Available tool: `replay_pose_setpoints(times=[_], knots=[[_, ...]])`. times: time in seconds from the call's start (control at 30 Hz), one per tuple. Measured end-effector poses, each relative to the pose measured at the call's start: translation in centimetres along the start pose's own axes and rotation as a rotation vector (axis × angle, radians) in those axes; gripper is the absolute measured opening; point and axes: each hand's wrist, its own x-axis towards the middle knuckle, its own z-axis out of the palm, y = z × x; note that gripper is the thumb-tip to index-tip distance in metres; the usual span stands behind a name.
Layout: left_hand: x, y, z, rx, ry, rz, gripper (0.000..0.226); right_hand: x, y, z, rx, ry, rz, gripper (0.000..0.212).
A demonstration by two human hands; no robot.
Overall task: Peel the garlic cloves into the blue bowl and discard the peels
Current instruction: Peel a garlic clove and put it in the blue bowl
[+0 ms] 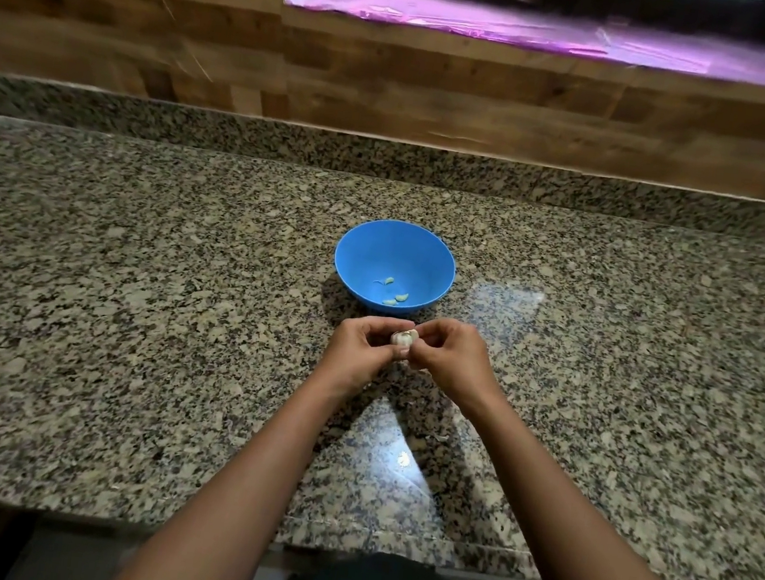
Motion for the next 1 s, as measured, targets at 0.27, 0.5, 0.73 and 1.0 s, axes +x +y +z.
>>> replay_pose_setpoints(times=[0.27, 0.5, 0.73, 1.0], knots=[[0.0, 0.5, -0.3, 0.076, -0.075, 0.003, 0.034, 0.6, -0.1, -0.5, -0.179, -0.012, -0.029, 0.012], [0.3, 0.2, -0.8, 0.054, -0.057, -0.026, 0.033, 0.8, 0.2, -1.3, 0.173, -0.093, 0.11, 0.01], [1.0, -1.6, -1.3, 0.908, 0.084, 0.043, 0.033, 0.3, 0.6, -0.8, 0.489, -0.11, 0.321, 0.007], [0.6, -0.5, -0.3, 0.371, 0.146, 0.04, 0.033, 0.1, 0.2, -0.9, 0.632, -0.175, 0.318, 0.007]])
